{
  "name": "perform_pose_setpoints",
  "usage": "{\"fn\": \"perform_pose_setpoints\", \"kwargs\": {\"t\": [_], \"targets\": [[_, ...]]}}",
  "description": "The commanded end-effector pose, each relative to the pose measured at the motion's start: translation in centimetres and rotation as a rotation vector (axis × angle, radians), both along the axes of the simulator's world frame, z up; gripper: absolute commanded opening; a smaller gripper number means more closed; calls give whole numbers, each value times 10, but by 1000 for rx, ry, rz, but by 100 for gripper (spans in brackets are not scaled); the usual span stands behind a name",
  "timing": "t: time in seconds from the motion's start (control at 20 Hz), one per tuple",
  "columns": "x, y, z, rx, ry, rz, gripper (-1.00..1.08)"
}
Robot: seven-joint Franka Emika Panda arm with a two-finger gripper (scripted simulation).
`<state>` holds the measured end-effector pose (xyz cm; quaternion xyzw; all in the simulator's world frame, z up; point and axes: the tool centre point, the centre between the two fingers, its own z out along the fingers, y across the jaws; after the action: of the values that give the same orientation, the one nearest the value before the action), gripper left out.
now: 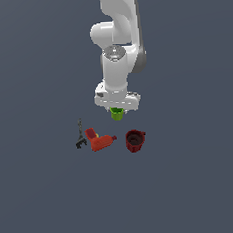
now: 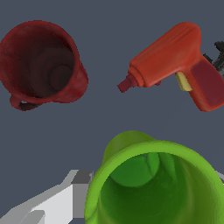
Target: Pick up a designated object from a clutter of objects.
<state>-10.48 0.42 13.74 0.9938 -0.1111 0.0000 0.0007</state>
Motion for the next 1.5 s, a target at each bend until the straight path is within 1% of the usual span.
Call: {"fn": "perform_pose_setpoints", "kwargs": {"t": [0.0, 0.95, 1.2, 1.45], "targets": [[4, 5, 22, -1, -1, 0, -100], [38, 50, 190, 0, 0, 0, -100], [47, 59, 224, 1, 0, 0, -100], [53, 65, 246, 1, 0, 0, -100]]}}
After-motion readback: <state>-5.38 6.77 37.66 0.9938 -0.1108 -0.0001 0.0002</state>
